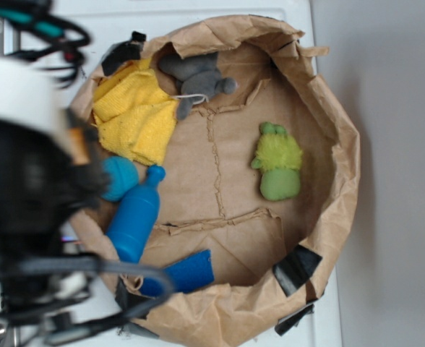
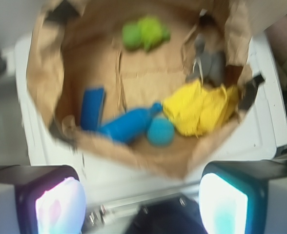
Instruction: Grab the green animal.
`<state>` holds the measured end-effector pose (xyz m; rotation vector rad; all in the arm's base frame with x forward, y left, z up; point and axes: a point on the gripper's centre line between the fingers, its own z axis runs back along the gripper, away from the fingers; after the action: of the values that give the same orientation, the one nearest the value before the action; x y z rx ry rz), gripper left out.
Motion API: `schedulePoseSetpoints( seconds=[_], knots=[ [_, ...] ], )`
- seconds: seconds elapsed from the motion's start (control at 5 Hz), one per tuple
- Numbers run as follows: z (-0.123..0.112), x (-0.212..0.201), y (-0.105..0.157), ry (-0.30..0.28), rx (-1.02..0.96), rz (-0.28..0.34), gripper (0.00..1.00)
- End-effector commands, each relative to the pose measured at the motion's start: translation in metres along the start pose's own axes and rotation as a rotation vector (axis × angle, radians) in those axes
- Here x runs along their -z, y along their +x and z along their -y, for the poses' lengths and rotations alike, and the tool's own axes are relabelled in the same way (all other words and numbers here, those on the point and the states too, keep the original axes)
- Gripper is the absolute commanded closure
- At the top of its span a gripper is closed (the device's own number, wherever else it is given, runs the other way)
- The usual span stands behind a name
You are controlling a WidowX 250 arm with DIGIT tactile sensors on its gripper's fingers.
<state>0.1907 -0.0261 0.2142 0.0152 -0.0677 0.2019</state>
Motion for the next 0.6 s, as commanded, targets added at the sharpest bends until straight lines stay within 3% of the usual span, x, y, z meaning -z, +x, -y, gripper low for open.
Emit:
schedulePoseSetpoints(
  seconds=[0.0,0.2,0.4],
  knots=[
    [-0.006,0.008,0.034,-0.135,-0.490,0.051,0.00],
    [-0.012,-0.003,0.039,-0.174,-0.697,0.137,0.00],
    [-0.022,-0.013,0.050,-0.272,-0.764,0.166,0.00]
  ],
)
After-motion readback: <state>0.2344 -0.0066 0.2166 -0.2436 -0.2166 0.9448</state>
